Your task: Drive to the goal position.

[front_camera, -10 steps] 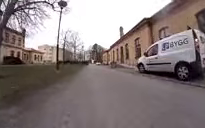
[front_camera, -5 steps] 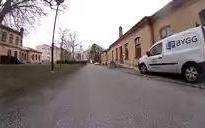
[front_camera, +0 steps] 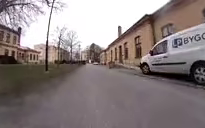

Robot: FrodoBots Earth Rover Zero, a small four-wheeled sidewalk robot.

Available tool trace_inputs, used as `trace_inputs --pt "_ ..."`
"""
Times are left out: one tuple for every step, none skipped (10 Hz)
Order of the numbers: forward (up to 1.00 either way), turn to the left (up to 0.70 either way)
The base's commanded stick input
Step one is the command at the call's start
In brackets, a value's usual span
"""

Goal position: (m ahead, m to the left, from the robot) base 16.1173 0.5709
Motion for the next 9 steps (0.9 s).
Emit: trace_inputs --pt "1.0 0.0" --pt "1.0 0.0" --pt "1.0 0.0" --pt "1.0 0.0" --pt "1.0 0.0" --pt "1.0 0.0" --pt "1.0 0.0" --pt "1.0 0.0" --pt "1.0 0.0"
